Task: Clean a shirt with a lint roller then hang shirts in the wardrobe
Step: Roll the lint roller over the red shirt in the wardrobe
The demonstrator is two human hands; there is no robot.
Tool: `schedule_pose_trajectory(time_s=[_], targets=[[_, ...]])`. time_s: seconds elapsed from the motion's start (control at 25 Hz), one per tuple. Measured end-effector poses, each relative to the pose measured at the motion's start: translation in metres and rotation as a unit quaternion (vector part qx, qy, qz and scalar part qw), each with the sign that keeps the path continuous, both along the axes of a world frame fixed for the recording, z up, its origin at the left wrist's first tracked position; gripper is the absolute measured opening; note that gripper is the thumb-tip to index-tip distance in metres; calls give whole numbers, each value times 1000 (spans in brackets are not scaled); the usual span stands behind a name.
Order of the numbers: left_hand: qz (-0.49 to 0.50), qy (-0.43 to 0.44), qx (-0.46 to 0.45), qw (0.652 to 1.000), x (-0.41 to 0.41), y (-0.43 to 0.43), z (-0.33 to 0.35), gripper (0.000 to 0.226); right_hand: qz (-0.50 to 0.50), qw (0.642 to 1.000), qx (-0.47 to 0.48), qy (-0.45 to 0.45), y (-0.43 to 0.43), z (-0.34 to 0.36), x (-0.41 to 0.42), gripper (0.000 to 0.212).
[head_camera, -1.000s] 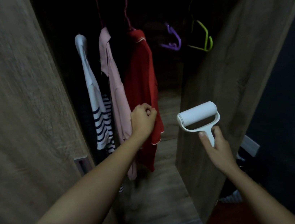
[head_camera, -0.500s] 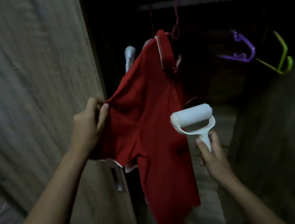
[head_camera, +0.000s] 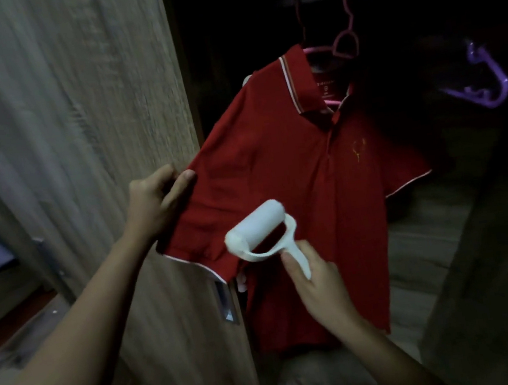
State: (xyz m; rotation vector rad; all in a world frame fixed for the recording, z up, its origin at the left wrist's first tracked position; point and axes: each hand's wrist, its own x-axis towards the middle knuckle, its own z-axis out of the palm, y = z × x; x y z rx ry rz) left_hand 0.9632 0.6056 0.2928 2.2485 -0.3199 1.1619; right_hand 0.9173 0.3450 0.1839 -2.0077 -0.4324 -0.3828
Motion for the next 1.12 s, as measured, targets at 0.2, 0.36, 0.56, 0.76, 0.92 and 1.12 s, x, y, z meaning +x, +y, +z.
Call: schedule_pose_trajectory(time_s=[0.2,0.36,0.56,0.76,0.92,1.12], targets=[[-28,11,9,1000,4,8,7,49,-14,995,-10,-101,38,41,24,46],[-22,-4,17,1000,8,9,4,51,-50,998,-27,-40,48,-1,12,51],[-22,-25,31,999,13,14,0,52,-31,999,19,-12,51,1,7,33],[-20,-31,15,999,14,12,-1,53,-68,991,112,-38,60,67,54,17],[-1,-42,3,999,15,10,-7,54,-37,988,127,80,66,-14,15,23],[-17,-21,-3,1000,15,12,-4,55,-98,987,127,16,53,72,75,23]])
